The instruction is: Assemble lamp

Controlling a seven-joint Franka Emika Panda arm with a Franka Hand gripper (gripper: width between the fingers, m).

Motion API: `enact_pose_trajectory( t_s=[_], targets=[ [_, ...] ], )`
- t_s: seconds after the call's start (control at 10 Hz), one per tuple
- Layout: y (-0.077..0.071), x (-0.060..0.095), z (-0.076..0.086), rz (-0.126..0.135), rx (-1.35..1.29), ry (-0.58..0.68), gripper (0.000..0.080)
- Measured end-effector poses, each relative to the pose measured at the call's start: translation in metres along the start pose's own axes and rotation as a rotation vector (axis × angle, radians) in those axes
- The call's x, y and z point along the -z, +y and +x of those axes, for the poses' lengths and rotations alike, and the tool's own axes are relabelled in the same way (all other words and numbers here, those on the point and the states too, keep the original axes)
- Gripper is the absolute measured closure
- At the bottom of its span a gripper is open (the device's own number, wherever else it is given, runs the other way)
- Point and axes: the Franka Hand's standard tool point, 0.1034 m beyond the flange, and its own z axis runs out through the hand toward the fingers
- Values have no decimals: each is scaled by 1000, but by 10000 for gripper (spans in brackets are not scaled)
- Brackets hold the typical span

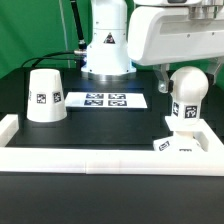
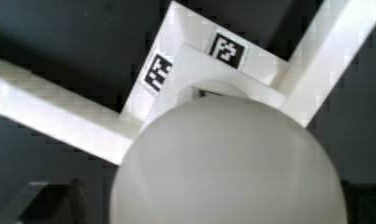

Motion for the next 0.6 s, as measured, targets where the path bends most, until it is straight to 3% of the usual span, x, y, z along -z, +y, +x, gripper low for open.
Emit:
enact_pose_trajectory(
  t_s=[0.1, 0.6],
  targets=[
    [0, 0, 0, 0, -17, 0, 200],
    [0, 0, 0, 10, -171, 7, 224]
  ],
)
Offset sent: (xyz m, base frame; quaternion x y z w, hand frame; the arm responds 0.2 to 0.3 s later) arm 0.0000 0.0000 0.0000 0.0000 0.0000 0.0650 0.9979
